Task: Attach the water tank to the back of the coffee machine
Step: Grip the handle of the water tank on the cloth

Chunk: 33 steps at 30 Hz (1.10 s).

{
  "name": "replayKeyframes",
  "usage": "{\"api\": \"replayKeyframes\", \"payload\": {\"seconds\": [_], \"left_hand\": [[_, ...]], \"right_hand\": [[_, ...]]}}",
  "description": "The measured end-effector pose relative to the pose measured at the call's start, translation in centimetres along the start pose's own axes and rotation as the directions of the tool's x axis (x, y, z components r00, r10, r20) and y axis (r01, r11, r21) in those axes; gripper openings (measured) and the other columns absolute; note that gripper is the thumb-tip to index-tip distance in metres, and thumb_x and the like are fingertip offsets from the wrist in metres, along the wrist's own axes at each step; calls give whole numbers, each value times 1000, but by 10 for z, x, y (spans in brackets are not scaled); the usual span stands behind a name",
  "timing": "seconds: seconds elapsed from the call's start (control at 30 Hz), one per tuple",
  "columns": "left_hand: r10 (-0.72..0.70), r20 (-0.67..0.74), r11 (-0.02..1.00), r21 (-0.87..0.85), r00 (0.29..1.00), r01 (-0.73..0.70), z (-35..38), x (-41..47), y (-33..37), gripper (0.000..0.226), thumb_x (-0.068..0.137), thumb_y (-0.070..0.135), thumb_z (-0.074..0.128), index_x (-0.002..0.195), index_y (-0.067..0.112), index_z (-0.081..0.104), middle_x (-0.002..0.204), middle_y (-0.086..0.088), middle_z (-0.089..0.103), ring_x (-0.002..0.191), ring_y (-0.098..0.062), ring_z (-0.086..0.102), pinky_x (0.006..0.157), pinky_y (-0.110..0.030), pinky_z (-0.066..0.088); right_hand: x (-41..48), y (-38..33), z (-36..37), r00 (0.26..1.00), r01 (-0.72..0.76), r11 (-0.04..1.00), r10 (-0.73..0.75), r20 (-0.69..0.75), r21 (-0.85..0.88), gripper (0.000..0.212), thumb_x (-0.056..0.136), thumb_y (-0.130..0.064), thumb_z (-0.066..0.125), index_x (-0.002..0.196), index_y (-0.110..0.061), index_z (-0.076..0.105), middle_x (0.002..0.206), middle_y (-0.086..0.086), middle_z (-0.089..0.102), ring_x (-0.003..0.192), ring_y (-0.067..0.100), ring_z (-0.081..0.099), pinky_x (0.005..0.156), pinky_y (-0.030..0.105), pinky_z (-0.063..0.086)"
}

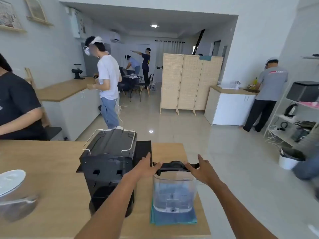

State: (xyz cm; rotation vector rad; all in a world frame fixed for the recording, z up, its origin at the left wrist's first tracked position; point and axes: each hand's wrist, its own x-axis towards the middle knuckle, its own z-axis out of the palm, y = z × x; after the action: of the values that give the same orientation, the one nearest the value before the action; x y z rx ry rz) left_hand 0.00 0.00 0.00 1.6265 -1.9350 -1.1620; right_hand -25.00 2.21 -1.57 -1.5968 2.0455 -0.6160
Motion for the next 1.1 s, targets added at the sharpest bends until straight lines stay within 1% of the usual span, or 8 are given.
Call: {"api": "replayKeyframes", "payload": {"seconds": [0.1, 0.2, 0.37, 0.57, 0.67, 0.77, 0.93, 1.1], "left_hand": [[-143, -22, 988, -69, 989, 141, 13, 7, -11, 107, 85, 69, 50, 155, 12, -7, 163, -10, 14, 148, -29, 18, 116, -39, 23], [-208, -32, 972, -122, 978, 203, 26, 13, -17, 116, 71, 87, 44, 155, 11, 17, 161, -7, 24, 146, -27, 24, 116, -42, 24], [-143, -73, 961, -248, 987, 121, 39, 18, -21, 64, 91, 63, 47, 138, 19, 50, 139, -2, 53, 132, -22, 44, 96, -30, 31], [-79, -121, 939, -342, 990, 33, 40, 17, -24, 35, 92, 54, 56, 125, 44, 49, 120, 16, 59, 111, -5, 56, 94, -27, 39], [-17, -178, 920, -388, 984, -54, 39, 13, -22, 26, 93, 44, 61, 107, 61, 47, 112, 22, 65, 94, 10, 60, 78, -13, 44], [37, -258, 915, -379, 966, -136, 42, 13, -24, 37, 92, 38, 65, 123, 52, 53, 106, 19, 70, 91, 1, 67, 76, -10, 50], [91, -404, 922, -311, 910, -231, 44, 13, -27, 30, 86, 36, 73, 116, 35, 70, 96, 15, 77, 90, -6, 71, 86, -41, 58], [149, -485, 928, -232, 862, -291, 47, 10, -22, 38, 84, 36, 75, 121, 36, 68, 93, 18, 77, 92, 3, 69, 83, -27, 57]], "right_hand": [[-1, 2, -1, 1000, 7, 999, -8, 15, 43, 101, 83, -74, 49, 156, -11, 20, 150, 14, 44, 135, 31, 42, 97, 36, 38], [-2, 5, 1, 998, -55, 994, 52, 32, 93, 106, 78, -77, 52, 156, -14, 20, 147, 12, 49, 129, 29, 49, 87, 34, 39], [0, 12, 3, 997, -44, 982, 32, 68, 186, 84, 77, -74, 57, 134, -13, 53, 109, 2, 60, 95, 18, 55, 82, 27, 41], [3, 19, 5, 997, 27, 942, -49, 58, 335, 65, 76, -68, 67, 131, -38, 51, 125, -5, 63, 106, 16, 60, 89, 28, 45], [1, 19, 6, 995, 82, 925, -99, 26, 371, 54, 80, -62, 67, 128, -44, 48, 123, -10, 63, 107, 16, 61, 89, 29, 45], [0, 21, 7, 992, 107, 919, -124, 20, 381, 83, 77, -65, 68, 148, -39, 33, 137, -8, 57, 126, 22, 55, 104, 37, 43], [2, 19, 2, 990, 121, 904, -142, 21, 409, 95, 79, -55, 72, 155, -35, 20, 147, -7, 48, 137, 20, 44, 107, 32, 35], [2, 14, 2, 983, 154, 883, -184, 25, 443, 94, 74, -61, 73, 151, -42, 23, 145, -10, 47, 135, 19, 44, 106, 33, 36]]}}
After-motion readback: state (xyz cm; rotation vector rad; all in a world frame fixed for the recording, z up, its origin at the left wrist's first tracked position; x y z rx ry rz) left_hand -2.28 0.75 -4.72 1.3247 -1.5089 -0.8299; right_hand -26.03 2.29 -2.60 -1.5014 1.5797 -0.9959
